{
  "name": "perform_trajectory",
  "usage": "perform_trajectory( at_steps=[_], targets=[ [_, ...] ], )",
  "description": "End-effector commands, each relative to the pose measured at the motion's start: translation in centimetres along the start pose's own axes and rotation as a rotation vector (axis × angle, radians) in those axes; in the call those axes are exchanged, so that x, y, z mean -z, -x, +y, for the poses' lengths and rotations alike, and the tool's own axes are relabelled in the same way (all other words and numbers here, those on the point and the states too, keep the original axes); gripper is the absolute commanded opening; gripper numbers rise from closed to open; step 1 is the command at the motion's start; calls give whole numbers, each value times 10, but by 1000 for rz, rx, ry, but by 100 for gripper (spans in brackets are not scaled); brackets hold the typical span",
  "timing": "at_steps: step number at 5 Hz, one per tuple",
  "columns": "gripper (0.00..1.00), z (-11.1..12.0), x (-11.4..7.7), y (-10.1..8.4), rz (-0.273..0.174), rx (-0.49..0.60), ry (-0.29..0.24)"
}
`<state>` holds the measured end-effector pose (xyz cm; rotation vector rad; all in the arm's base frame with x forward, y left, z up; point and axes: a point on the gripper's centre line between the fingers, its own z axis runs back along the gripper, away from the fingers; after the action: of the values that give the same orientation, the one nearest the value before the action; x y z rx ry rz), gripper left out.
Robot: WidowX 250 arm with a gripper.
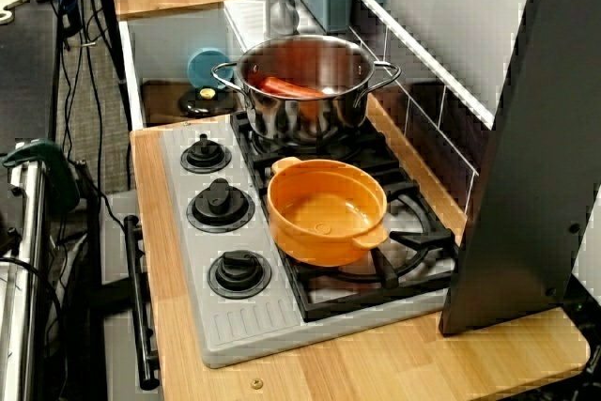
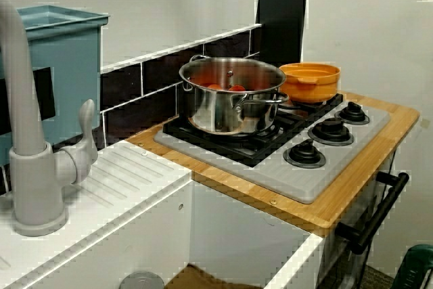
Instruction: Lift pot from stove
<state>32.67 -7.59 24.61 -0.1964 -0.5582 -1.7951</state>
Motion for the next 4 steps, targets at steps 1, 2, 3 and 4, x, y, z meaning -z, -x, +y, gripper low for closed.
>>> perform_trajectory(
  at_steps=[1, 2, 3, 4],
  targets=[
    [100, 0, 0, 0, 0, 0, 0],
    [100, 0, 12, -27, 4, 32, 37],
    [100, 5, 14, -42, -15, 87, 61],
    [100, 7, 16, -53, -40, 202, 103]
  ],
)
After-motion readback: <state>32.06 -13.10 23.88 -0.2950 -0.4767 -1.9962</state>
